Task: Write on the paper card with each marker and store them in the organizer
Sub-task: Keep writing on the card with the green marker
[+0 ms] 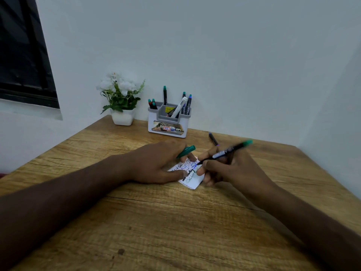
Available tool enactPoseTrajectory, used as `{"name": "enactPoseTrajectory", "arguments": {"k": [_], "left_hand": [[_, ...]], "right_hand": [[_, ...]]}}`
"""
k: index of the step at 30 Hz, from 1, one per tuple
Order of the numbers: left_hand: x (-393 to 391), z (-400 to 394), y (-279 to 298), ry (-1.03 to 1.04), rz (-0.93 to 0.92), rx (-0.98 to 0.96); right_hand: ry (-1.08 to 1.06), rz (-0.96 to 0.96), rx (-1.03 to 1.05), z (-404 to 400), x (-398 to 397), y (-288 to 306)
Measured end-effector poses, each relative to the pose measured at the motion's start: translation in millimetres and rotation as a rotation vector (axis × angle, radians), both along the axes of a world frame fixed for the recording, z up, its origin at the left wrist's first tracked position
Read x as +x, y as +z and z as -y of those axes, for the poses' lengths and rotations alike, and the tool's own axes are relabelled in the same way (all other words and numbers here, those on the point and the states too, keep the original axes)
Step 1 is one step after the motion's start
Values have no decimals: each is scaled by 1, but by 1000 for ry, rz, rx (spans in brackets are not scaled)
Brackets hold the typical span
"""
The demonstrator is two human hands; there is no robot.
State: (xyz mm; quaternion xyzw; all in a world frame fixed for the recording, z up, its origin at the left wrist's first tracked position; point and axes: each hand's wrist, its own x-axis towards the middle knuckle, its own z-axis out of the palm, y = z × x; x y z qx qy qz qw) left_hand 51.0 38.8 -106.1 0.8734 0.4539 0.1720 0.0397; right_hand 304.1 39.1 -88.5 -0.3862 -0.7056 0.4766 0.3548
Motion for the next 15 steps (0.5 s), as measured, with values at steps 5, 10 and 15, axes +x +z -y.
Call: {"name": "enactPoseTrajectory", "arguments": {"k": [5,10,15], "left_hand": [[-2,0,2,-1,38,-18],[-2,-1,1,-2,21,-8],[-2,-4,0,-2,10,-1]], "right_hand": [[58,174,105,-1,2,0],[50,215,114,0,0,-4],[11,353,233,1,-5,-6]]}}
